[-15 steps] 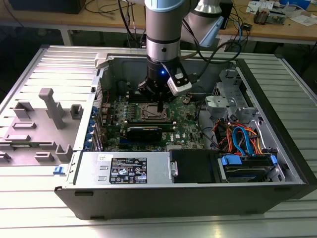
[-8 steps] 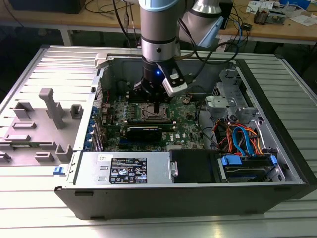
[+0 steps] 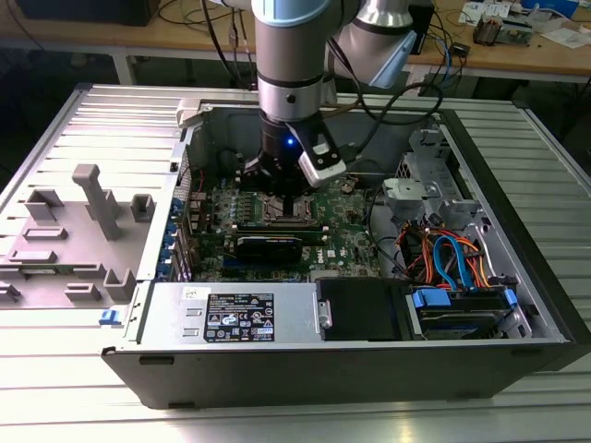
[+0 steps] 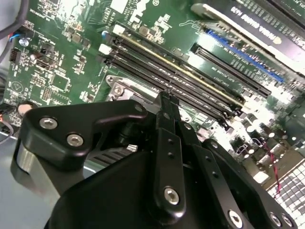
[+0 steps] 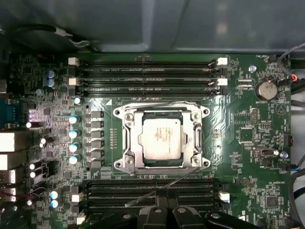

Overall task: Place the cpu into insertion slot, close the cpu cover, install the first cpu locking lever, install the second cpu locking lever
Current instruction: 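Install the second cpu locking lever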

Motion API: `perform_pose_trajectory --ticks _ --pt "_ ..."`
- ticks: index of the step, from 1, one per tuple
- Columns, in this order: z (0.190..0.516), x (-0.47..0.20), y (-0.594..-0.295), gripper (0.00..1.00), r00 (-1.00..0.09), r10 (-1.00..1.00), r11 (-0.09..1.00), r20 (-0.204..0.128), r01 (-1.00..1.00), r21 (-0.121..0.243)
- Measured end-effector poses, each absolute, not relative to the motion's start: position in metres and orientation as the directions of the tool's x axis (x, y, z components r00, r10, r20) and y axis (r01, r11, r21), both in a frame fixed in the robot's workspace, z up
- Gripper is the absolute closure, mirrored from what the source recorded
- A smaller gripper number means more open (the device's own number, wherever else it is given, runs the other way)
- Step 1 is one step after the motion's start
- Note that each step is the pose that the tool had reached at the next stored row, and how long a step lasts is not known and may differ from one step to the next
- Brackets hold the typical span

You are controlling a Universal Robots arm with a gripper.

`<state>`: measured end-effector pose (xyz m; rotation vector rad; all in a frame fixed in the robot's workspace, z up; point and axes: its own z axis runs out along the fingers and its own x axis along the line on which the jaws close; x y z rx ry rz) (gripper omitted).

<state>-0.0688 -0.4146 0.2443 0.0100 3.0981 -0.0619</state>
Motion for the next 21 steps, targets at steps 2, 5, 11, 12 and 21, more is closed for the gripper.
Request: perform_pose_trajectory --ticks 2,5,11,12,21 --pt "0.244 -0.072 -0.415 0.89 -0.999 0.003 0.999 -0.043 0.004 -0.040" --pt "0.244 -0.076 -0.415 0.89 -0.999 0.001 0.999 -0.043 0.003 -0.040" --pt "0.244 -0.076 -0.419 0.89 -0.999 0.001 0.999 -0.042 0.003 -0.036" --pt "0.245 -0.076 -0.420 0.89 -0.999 0.001 0.999 -0.042 0.003 -0.035" --pt "0.244 -0.086 -0.426 0.89 -0.999 0.001 1.000 -0.042 0.002 -0.010"
